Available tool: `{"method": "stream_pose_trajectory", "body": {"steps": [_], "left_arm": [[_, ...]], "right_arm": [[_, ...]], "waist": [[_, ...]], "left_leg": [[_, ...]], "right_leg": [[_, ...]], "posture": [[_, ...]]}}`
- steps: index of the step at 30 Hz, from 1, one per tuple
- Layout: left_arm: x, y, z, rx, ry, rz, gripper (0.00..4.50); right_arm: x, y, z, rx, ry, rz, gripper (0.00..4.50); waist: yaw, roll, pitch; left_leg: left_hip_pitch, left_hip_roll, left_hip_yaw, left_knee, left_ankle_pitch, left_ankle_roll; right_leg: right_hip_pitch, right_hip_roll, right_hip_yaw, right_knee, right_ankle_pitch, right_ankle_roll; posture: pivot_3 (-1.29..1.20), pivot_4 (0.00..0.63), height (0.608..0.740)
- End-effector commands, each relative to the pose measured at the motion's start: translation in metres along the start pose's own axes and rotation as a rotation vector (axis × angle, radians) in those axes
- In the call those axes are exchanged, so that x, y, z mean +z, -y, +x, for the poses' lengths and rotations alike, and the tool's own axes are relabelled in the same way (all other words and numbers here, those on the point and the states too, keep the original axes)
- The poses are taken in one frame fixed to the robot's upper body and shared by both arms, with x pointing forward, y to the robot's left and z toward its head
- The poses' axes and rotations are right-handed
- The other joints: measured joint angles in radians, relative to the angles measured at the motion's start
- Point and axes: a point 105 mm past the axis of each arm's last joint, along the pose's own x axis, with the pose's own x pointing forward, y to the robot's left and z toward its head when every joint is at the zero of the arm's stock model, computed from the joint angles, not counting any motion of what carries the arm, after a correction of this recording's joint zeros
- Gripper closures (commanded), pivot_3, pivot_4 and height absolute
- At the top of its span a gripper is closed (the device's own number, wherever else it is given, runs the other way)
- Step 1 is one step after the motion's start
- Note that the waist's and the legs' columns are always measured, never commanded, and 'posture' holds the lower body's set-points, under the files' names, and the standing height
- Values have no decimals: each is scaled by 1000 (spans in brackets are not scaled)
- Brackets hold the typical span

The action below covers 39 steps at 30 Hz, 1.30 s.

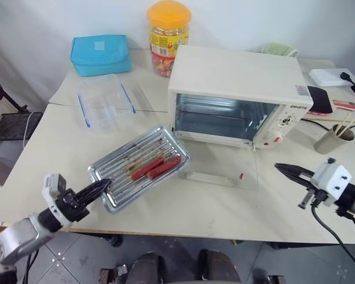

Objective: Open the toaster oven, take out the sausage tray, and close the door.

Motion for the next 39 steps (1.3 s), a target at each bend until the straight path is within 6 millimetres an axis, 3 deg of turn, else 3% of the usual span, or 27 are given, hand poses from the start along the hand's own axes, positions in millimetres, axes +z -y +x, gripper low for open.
{"method": "stream_pose_trajectory", "body": {"steps": [1, 7, 12, 15, 18, 26, 30, 33, 39], "left_arm": [[4, 14, -16, -64, 142, 40, 4459], [-2, 0, -38, -11, 377, -7, 4459], [-7, 0, -35, -16, 452, -22, 4459], [-9, 4, -28, -35, 447, -17, 4459], [-9, 6, -24, -35, 447, -9, 4459], [-6, 14, -18, -44, 447, 23, 4459], [-4, 12, -18, -38, 454, 18, 4459], [-4, 11, -17, -36, 448, 13, 4459], [-1, 12, -10, -43, 447, 6, 4459]], "right_arm": [[-6, -2, -2, 66, -12, 53, 4469], [-18, -14, 11, 164, 3, 263, 4469], [-17, -18, 23, 215, 30, 317, 4469], [-7, -16, 33, 220, 95, 354, 4469], [17, -8, 39, 213, 199, 389, 4469], [67, 24, 37, 124, 331, 418, 4469], [46, 36, 33, 65, 197, 393, 4469], [15, 28, 33, 75, 23, 395, 4469], [-16, 11, 41, 144, -106, 384, 4469]], "waist": [[0, 1, 0], [-1, 4, -1], [8, 4, 0], [8, 4, -1], [3, 4, -1], [4, 7, 0], [7, 6, 0], [7, 6, 0], [2, 7, 0]], "left_leg": [[0, 0, 0, 0, 0, 0], [0, 3, 1, -1, -1, -1], [0, 2, 0, 0, -1, -2], [0, 1, 0, 0, -4, -5], [0, 2, 0, -1, -3, -3], [-1, 3, 1, -1, -4, -3], [-1, 2, 0, -1, -5, -2], [-1, 1, 1, -1, -5, -1], [0, 0, 3, -1, -4, 2]], "right_leg": [[0, 0, 0, -1, 0, 0], [0, 0, 0, -6, -1, -1], [0, -2, 1, -7, -1, -2], [0, -2, 1, -8, -1, -2], [0, -2, 1, -8, -1, -2], [-1, 0, 1, -8, -1, -2], [-1, 0, 1, -9, -1, -2], [0, 0, 1, -9, -1, -2], [0, 3, 1, -8, -1, -2]], "posture": [[0, 150, 740], [0, 150, 740], [0, 150, 740], [0, 150, 740], [0, 150, 740], [0, 150, 740], [0, 150, 740], [0, 150, 740], [0, 150, 740]]}}
